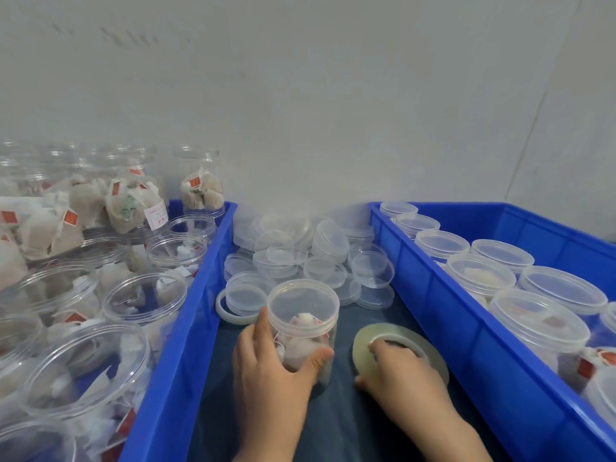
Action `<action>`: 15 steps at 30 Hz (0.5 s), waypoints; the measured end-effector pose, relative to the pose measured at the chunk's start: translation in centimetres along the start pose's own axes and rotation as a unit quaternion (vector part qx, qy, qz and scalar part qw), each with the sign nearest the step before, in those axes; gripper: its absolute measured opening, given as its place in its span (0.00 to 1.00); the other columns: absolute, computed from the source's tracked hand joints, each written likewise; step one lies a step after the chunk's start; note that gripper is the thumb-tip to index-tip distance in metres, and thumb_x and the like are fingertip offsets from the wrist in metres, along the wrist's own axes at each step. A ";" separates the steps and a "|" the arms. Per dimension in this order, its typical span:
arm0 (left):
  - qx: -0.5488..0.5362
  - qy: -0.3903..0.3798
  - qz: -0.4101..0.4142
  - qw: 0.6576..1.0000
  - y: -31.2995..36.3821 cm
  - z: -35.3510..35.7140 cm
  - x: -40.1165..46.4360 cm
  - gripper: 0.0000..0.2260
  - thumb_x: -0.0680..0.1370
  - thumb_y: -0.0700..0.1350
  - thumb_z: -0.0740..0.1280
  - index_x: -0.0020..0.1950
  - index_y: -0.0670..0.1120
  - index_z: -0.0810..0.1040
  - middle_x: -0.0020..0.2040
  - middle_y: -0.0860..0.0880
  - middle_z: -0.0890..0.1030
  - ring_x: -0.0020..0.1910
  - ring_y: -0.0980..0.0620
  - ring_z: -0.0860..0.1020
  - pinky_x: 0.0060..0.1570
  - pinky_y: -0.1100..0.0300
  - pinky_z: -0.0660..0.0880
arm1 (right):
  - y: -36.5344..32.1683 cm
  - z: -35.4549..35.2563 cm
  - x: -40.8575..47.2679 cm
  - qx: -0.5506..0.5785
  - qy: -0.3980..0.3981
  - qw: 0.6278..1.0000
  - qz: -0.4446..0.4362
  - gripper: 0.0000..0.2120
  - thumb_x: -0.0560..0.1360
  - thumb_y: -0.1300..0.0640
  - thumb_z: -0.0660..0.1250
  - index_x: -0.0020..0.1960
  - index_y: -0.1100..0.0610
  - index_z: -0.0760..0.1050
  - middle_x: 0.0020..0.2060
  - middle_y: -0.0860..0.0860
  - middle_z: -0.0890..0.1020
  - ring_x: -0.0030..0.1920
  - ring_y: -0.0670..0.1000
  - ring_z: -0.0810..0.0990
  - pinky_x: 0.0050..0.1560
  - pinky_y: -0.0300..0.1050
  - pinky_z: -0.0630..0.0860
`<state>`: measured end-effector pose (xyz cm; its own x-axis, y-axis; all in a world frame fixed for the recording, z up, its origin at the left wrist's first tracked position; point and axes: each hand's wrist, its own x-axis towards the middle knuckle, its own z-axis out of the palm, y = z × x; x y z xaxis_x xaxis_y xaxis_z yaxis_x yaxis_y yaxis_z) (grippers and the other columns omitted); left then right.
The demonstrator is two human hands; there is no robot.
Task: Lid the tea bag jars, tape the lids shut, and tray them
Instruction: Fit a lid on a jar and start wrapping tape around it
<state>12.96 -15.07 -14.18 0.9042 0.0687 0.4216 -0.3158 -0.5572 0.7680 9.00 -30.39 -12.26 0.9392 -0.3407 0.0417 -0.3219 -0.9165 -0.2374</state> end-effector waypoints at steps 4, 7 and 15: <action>-0.055 0.094 0.060 0.992 0.1 0.1 -0.2 0.39 0.61 0.48 0.80 0.67 0.41 0.70 0.61 0.40 0.72 0.55 0.42 0.75 0.54 0.48 0.74 | 0.1 -1.2 -0.2 0.149 0.105 0.983 0.028 0.17 0.72 0.42 0.63 0.60 0.41 0.70 0.49 0.38 0.79 0.53 0.48 0.77 0.48 0.43 0.73; -0.037 0.194 0.247 0.949 0.7 0.3 -1.2 0.16 0.73 0.53 0.69 0.54 0.44 0.74 0.45 0.43 0.79 0.42 0.48 0.75 0.44 0.57 0.74 | 0.1 -1.7 -0.3 0.224 0.134 0.965 0.039 0.13 0.68 0.43 0.64 0.52 0.40 0.73 0.33 0.35 0.77 0.43 0.44 0.78 0.42 0.42 0.73; -0.071 -0.154 0.094 0.981 0.9 2.8 -3.4 0.25 0.78 0.47 0.65 0.74 0.54 0.62 0.65 0.63 0.72 0.60 0.63 0.73 0.54 0.73 0.66 | 0.1 -2.1 -0.5 0.177 0.018 0.984 -0.005 0.17 0.66 0.31 0.55 0.46 0.39 0.73 0.37 0.42 0.79 0.41 0.43 0.78 0.42 0.43 0.76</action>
<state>10.37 -18.11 -16.26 0.8635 -0.2894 0.4131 -0.5020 -0.4130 0.7599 8.21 -30.78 -10.30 0.9353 -0.3453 0.0775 -0.2458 -0.7914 -0.5597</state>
